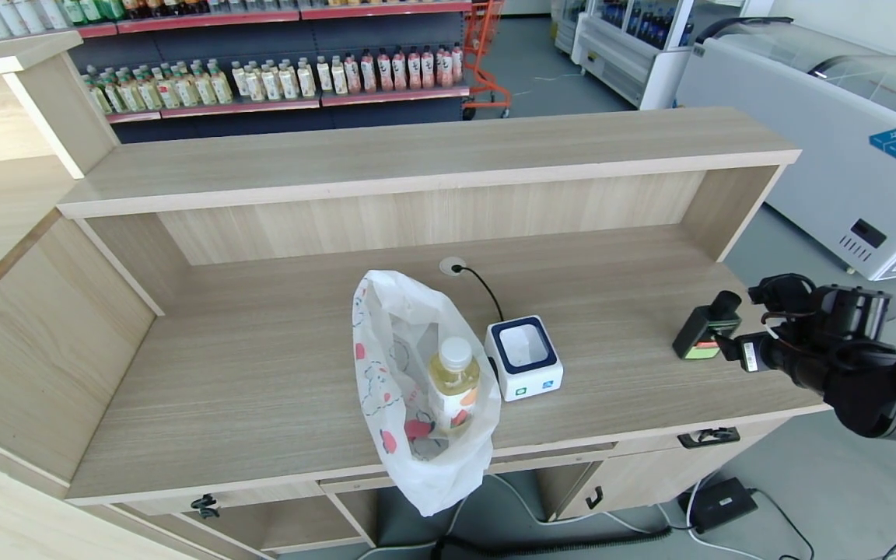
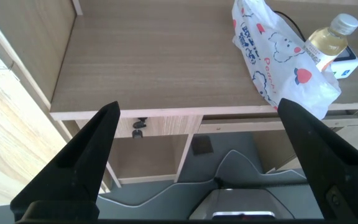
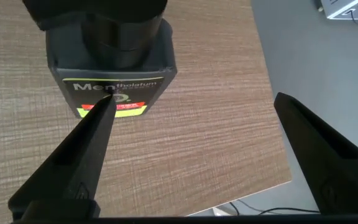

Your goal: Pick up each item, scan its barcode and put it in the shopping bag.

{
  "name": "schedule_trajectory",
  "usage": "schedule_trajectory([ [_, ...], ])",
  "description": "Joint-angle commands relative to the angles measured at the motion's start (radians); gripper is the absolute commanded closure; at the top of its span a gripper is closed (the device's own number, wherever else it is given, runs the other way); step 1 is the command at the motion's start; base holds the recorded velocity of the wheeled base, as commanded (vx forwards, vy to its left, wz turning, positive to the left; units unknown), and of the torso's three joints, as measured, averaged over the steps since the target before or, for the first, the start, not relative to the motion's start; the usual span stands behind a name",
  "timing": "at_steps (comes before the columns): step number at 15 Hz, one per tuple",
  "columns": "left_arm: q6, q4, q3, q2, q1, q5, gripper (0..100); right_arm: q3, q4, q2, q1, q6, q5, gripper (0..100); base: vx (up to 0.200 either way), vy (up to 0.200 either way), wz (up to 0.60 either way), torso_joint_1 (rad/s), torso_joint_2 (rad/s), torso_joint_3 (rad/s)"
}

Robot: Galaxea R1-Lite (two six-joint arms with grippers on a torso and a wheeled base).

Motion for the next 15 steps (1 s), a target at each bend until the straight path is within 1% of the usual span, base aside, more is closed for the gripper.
schedule_trajectory([
  [1, 0.000, 0.000, 0.000, 0.000, 0.000, 0.000, 0, -0.023, -0.001, 0.023, 0.017, 0.001, 0.000, 0, 0.000, 0.000, 0.00, 0.000, 0.00, 0.000],
  [6, 0.000, 0.000, 0.000, 0.000, 0.000, 0.000, 0, -0.063, -0.001, 0.041, 0.055, 0.009, 0.009, 0, 0.000, 0.000, 0.00, 0.000, 0.00, 0.000],
  [11, 0.000, 0.000, 0.000, 0.000, 0.000, 0.000, 0, -0.108, -0.015, 0.089, 0.086, 0.058, 0.026, 0, 0.000, 0.000, 0.00, 0.000, 0.00, 0.000],
  [15, 0.000, 0.000, 0.000, 0.000, 0.000, 0.000, 0, -0.139, -0.019, 0.124, 0.095, 0.098, 0.065, 0, 0.000, 0.000, 0.00, 0.000, 0.00, 0.000],
])
